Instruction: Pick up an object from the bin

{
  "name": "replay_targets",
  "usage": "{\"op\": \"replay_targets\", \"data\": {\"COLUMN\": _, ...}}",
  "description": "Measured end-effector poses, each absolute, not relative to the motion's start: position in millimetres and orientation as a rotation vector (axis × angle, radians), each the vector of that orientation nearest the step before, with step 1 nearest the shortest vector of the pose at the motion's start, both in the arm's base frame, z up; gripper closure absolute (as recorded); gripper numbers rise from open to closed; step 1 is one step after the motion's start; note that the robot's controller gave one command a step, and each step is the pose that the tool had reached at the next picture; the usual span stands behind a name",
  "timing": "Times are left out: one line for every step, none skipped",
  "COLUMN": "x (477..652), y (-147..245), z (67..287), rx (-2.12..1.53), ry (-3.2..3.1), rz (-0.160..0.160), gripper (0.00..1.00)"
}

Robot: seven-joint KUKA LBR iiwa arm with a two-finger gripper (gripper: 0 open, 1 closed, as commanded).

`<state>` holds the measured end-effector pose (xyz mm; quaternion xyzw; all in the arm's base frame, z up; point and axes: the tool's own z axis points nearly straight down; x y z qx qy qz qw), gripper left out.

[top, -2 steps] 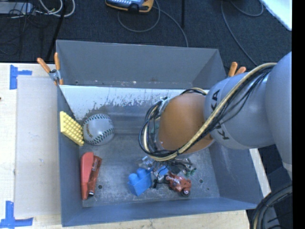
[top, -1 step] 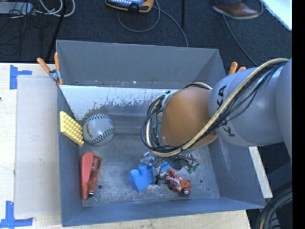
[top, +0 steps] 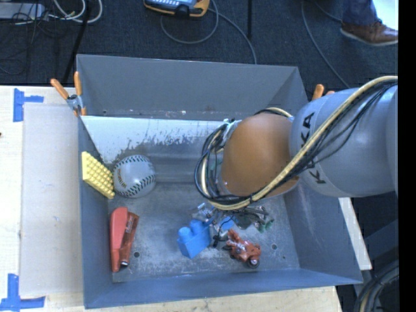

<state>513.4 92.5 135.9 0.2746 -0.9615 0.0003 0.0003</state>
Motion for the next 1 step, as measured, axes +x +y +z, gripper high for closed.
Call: {"op": "replay_targets", "data": {"x": 513.4, "y": 92.6, "z": 144.5, "rx": 0.862, "ry": -3.019, "rz": 0.001, "gripper": 1.00}}
